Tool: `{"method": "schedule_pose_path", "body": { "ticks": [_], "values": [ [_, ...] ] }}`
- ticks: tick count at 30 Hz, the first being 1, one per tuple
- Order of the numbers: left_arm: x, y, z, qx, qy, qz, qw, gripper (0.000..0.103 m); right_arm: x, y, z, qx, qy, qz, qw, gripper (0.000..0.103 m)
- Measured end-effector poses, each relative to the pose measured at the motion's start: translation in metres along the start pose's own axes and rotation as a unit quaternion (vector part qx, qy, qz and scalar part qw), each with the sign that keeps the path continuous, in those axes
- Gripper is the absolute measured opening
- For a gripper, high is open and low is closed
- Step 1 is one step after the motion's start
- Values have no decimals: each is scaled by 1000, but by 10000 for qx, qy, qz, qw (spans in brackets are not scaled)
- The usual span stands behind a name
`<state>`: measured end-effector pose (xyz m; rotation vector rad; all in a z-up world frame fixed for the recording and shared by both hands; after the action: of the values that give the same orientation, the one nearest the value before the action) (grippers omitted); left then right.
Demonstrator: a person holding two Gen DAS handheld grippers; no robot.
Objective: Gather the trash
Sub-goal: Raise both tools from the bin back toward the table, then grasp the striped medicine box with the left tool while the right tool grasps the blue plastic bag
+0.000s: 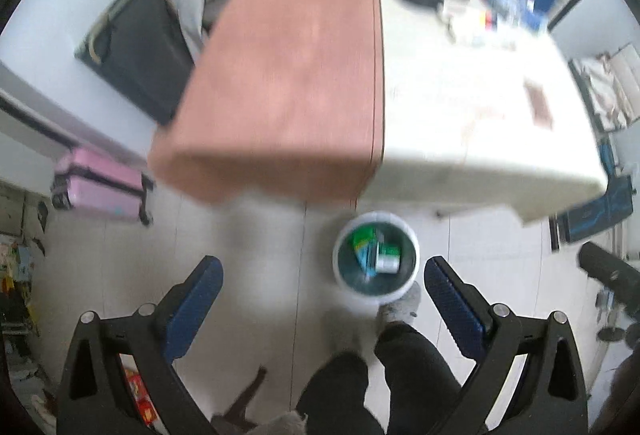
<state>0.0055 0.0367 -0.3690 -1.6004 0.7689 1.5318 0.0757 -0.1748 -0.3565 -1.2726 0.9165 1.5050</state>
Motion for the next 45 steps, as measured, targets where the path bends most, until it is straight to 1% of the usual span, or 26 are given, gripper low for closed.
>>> {"method": "schedule_pose_path", "body": {
  "ticks": [4, 7, 10, 13, 15, 17, 19, 20, 25, 27, 28, 29, 30, 31, 32, 33, 34, 36, 37, 38, 39, 40, 41, 42, 43, 45],
  "values": [
    [-19, -62, -14, 150, -273, -194, 9993, 103, -44, -72, -7, 38, -3, -379, 9993, 103],
    [-20, -117, -36, 330, -347, -270, 9985, 103, -56, -129, -21, 51, 13, -457, 9989, 103],
    [-15, -169, -76, 836, -323, -236, 9957, 103, -55, -193, -41, 35, 39, -376, 9993, 103],
    [2, -217, -124, 1603, -580, -88, 9853, 103, -33, -254, -64, -2, 82, -48, 10000, 103],
    [20, -245, -158, 2209, -764, 32, 9723, 103, -16, -291, -81, -29, 164, 168, 9997, 103],
    [39, -268, -190, 2883, -1001, 173, 9521, 103, -1, -326, -98, -46, 208, 364, 9991, 103],
    [61, -283, -219, 3529, -1185, 356, 9275, 103, 14, -347, -111, -37, 212, 501, 9985, 103],
    [73, -288, -231, 3779, -1183, 471, 9170, 103, 20, -357, -117, -37, 205, 578, 9981, 103],
    [113, -297, -267, 4613, -1011, 1110, 8744, 102, 48, -387, -145, 52, 131, 880, 9960, 103],
    [126, -296, -274, 4803, -983, 1329, 8614, 102, 56, -393, -153, 110, 82, 965, 9952, 103],
    [134, -296, -275, 4836, -999, 1426, 8578, 102, 60, -397, -157, 140, 65, 999, 9949, 103],
    [139, -297, -276, 4839, -987, 1479, 8569, 98, 62, -400, -161, 165, 46, 1015, 9947, 103],
    [141, -297, -277, 4814, -918, 1535, 8580, 90, 64, -403, -163, 188, 26, 1027, 9945, 103],
    [141, -298, -278, 4753, -727, 1602, 8621, 80, 65, -406, -165, 201, 8, 1029, 9945, 103],
    [140, -298, -279, 4655, -553, 1671, 8674, 78, 65, -410, -167, 222, -28, 1010, 9946, 103],
    [140, -303, -277, 4511, -522, 1656, 8754, 78, 64, -414, -168, 233, -67, 972, 9950, 103],
    [141, -308, -273, 4302, -544, 1642, 8860, 78, 63, -417, -168, 232, -87, 942, 9952, 103],
    [142, -316, -261, 3558, -404, 1780, 9165, 78, 62, -428, -165, 239, -135, 840, 9961, 103],
    [142, -321, -250, 2945, -325, 1873, 9365, 78, 60, -435, -162, 246, -195, 775, 9965, 103],
    [142, -323, -240, 2393, -182, 1942, 9511, 78, 59, -440, -159, 236, -232, 721, 9968, 103],
    [141, -324, -230, 1739, 43, 1996, 9643, 78, 58, -448, -154, 205, -256, 645, 9974, 103],
    [141, -324, -219, 1082, 259, 2063, 9722, 78, 57, -456, -149, 155, -256, 555, 9980, 103],
    [142, -323, -209, 568, 405, 2102, 9752, 79, 56, -464, -144, 100, -220, 468, 9986, 103],
    [143, -323, -205, 329, 468, 2079, 9765, 80, 56, -472, -139, 44, -184, 384, 9991, 101],
    [145, -322, -203, 216, 502, 2074, 9767, 80, 57, -482, -133, -33, -127, 296, 9995, 98],
    [146, -320, -206, 264, 399, 2052, 9775, 83, 62, -496, -124, -198, 62, 186, 9996, 92]
  ]
}}
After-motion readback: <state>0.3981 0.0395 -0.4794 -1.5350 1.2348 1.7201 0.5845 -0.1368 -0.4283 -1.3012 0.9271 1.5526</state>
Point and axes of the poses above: each gripper's, at about its wrist camera, not at the fingertips, and x roughly the way its jaws point, z to its left, y to its underside, the point moved 7 cm from there along x, roughly the way its jaws point, and after that the axes turned 11 degrees about z, right-handed, at the moved point
